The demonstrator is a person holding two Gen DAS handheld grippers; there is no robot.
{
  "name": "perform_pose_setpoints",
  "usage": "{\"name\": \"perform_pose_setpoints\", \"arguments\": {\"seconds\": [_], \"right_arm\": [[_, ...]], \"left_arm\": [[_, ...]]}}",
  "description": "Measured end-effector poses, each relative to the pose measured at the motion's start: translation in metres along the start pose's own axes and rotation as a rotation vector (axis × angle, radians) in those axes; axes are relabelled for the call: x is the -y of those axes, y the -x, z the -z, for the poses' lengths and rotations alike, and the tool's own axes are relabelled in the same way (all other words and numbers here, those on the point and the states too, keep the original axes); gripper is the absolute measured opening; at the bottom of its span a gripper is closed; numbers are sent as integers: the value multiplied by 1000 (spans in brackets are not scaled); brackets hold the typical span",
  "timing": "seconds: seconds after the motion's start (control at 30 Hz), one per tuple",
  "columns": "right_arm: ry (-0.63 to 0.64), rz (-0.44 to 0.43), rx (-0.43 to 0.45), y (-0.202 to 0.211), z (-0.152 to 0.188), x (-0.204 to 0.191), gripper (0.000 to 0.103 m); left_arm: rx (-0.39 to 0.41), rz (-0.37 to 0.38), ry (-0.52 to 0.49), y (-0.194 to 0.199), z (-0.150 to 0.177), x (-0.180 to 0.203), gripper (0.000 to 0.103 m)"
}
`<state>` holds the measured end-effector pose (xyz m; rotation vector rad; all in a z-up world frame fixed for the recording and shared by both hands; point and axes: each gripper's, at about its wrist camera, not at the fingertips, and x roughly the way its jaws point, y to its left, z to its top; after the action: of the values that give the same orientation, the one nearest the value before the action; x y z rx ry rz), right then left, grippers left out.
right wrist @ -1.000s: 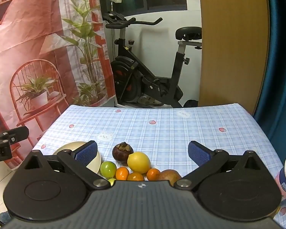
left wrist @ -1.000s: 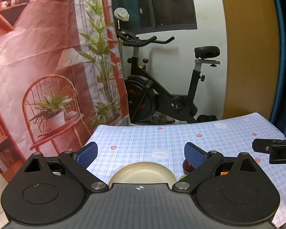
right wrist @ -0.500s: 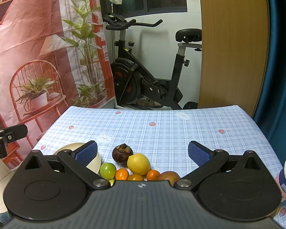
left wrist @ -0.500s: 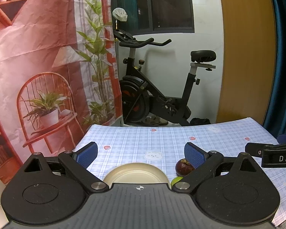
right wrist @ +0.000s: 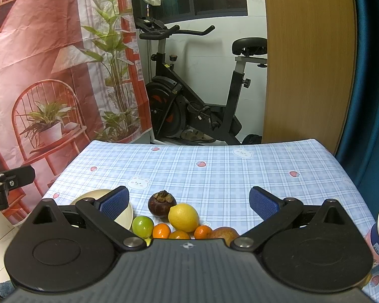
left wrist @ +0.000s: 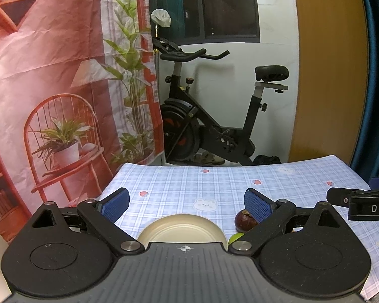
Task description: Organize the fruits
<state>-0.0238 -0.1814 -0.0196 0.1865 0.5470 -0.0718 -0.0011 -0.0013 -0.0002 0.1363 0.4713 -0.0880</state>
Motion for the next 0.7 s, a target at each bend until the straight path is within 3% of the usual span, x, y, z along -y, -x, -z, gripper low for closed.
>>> {"name": "perform_pose_setpoints", "arguments": {"seconds": [0.7], "right_arm": [[0,5,0,-1,1,-1,103]], "left_arm": [[-2,2,0,-1,1,1,99]]}}
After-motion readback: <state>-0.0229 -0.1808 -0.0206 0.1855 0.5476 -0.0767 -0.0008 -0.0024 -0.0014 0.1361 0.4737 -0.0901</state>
